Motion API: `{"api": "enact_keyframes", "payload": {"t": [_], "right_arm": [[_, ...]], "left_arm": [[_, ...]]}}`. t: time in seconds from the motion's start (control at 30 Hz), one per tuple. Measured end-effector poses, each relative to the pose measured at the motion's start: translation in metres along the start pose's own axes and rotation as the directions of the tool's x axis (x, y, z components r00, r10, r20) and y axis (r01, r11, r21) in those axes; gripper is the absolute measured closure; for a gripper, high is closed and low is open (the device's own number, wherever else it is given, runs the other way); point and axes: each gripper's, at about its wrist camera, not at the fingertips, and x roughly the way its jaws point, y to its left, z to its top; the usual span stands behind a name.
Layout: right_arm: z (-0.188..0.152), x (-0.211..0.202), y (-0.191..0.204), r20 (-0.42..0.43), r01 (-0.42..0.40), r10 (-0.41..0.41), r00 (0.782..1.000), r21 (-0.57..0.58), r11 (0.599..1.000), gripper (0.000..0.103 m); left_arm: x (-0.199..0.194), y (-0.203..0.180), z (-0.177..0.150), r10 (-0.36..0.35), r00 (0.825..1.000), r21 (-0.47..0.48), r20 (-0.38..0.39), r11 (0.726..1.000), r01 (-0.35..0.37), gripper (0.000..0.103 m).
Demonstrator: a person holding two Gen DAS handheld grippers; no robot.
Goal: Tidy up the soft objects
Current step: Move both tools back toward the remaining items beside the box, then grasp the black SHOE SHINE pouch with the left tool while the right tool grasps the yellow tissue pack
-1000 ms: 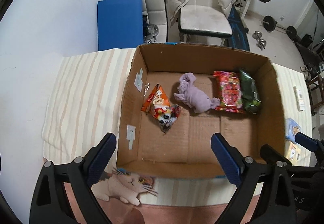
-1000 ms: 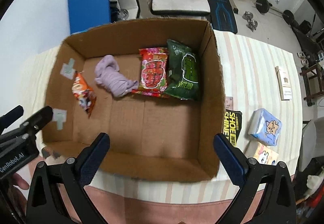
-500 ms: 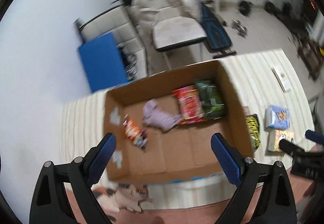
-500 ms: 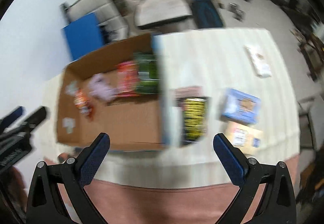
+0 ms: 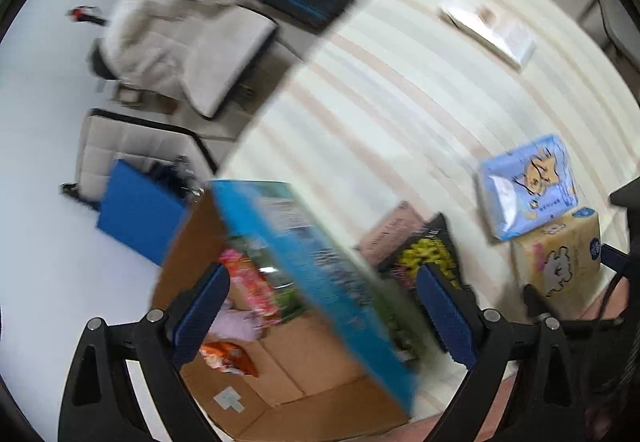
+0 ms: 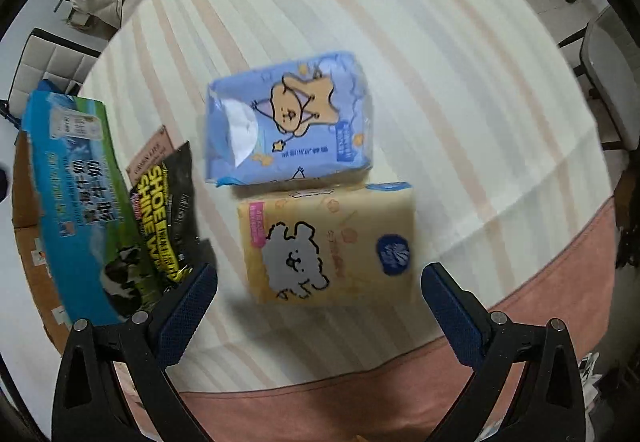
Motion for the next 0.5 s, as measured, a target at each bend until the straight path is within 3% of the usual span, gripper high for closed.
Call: {"api": "enact_keyframes", "payload": {"t": [0.1,0.2,0.3,0.5], "right_arm": [[0.0,0.018,0.0,-0.021,0.021,-0.021,1.0,-0.006,1.0,0.0],[-0.002,0.029,-0.009,-0.045,0.006,-0.005,0.999,0.01,1.0,0.0],[-0.006,0.029,-0.027,-0.056,-0.026,0.027,0.998,0.028,0.999,0.0],[-0.015,0.023,-0.055,-0.048,-0.039,0.041,0.998,0.043,0.998,0.0]], "left_arm": [[0.026,-0.015,0.017,-0.061,0.994,0.014,-0.094,0.998,0.063,0.007],[0.055,-0.029,0.026,-0.103,0.97,0.016,-0.219,0.994,0.109,0.007],[0.081,-0.043,0.027,-0.089,0.95,0.041,-0.298,0.993,0.106,0.007],[0.12,-0.061,0.022,-0.135,0.879,0.028,-0.457,0.986,0.166,0.007]]}}
